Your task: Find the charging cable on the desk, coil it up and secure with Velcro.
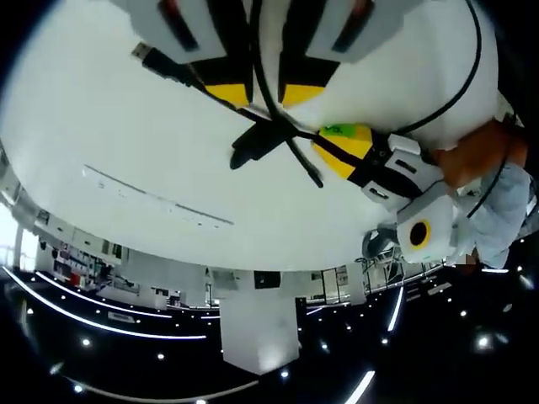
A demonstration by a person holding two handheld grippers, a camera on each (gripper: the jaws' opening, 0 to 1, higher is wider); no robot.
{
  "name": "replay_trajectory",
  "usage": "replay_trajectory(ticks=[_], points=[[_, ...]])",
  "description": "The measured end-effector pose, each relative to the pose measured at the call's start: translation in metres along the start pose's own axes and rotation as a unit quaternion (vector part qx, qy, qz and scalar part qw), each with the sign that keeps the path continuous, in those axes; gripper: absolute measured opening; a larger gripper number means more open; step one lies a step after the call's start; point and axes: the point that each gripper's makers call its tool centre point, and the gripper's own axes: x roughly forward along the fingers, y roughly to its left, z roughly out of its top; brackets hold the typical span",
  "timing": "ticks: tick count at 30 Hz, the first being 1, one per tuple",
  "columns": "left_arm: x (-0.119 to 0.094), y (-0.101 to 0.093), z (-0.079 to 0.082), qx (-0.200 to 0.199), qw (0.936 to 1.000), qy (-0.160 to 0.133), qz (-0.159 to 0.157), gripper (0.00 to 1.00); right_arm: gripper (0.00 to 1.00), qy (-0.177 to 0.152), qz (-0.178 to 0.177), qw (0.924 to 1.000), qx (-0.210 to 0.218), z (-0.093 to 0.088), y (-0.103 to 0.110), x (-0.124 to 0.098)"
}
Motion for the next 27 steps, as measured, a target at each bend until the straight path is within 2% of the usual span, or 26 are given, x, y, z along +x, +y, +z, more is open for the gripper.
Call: replay_trajectory(ticks=[9,15,27], points=[[0.0003,0.0003,0.0,-0.009,0.9999,0.0,0.006,0.07,0.15,0.001,-0.003,1.0,-0.003,-0.0036,-0.0002,-0.0004],[-0.0003,0.0031,-0.0005,-0.011,0.9998,0.001,0.018,0.13,0.16,-0.002,-0.004,1.0,-0.005,-0.004,0.0012,-0.0011],[-0.0006,-0.0002,-0.0006,-0.021,0.9996,0.002,0.02,0.18,0.24,-0.005,-0.006,1.0,0.0,-0.0038,0.0013,-0.0029]])
